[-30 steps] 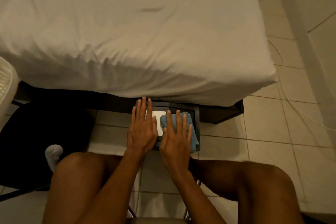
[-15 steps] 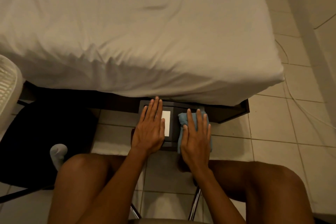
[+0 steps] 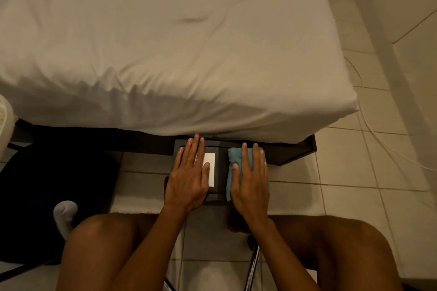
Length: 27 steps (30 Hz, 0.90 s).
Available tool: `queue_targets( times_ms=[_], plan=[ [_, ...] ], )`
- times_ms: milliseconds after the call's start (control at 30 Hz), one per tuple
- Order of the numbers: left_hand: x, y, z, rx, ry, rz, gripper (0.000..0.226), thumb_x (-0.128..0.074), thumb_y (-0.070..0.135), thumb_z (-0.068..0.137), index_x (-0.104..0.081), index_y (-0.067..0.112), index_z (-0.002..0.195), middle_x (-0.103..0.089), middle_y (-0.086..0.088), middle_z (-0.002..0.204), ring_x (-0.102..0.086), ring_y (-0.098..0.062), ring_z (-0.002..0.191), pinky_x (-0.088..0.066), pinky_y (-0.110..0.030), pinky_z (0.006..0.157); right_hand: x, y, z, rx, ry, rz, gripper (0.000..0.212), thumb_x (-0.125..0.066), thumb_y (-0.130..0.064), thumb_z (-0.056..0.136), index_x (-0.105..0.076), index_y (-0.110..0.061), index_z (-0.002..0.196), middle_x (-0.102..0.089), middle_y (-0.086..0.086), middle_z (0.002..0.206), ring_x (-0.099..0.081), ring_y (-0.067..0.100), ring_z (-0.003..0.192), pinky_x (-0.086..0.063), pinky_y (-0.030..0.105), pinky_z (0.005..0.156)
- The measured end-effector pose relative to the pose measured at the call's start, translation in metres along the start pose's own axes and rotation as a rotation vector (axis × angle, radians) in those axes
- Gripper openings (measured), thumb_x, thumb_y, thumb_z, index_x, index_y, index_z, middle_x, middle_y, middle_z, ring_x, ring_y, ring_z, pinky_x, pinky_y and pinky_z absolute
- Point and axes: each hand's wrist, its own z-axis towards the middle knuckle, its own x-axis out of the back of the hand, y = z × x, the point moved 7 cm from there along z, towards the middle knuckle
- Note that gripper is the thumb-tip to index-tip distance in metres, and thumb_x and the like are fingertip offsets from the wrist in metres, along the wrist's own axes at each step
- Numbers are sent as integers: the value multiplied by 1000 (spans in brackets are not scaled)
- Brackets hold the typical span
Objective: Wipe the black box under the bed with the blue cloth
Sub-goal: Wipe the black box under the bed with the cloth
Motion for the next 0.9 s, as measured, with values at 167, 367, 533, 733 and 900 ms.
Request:
queue_targets(
  times_ms=[167,367,533,733,900],
  plan=[
    [3,0,0,-7,16,13,62,-19,39,102,-2,17,157,2,0,166,7,-11,153,-1,-32,124,2,-9,6,-71,14,-3,61,-27,-47,101,-8,-27,155,-5,8,164,1,22,151,-12,46,122],
    [2,0,0,-3,30,12,62,-20,39,102,-5,16,157,-1,-1,166,4,-11,153,-6,-34,124,5,2,-4,-48,-18,-13,66,-27,-52,99,-7,-25,155,-2,6,164,0,21,151,-15,45,122],
    [3,1,-1,0,21,30,61,-20,38,102,-5,16,158,-1,-1,166,5,-12,153,-5,-35,124,6,-5,10,-66,-8,2,66,-28,-50,99,-8,-21,155,-7,8,163,-3,22,151,-11,42,122],
    [4,1,0,11,20,34,61,-19,39,102,-5,17,158,-2,-1,166,4,-11,153,-2,-33,124,6,8,-8,-98,-17,8,67,-24,-53,98,-7,-22,155,-6,6,164,-3,21,151,-14,42,121],
    [5,3,1,-3,14,76,61,-17,38,103,-4,16,157,0,-1,166,6,-12,153,3,-33,124,6,-8,25,-114,6,-65,66,-23,-48,99,-17,-12,153,-15,16,161,-11,30,149,-14,46,121]
  ],
)
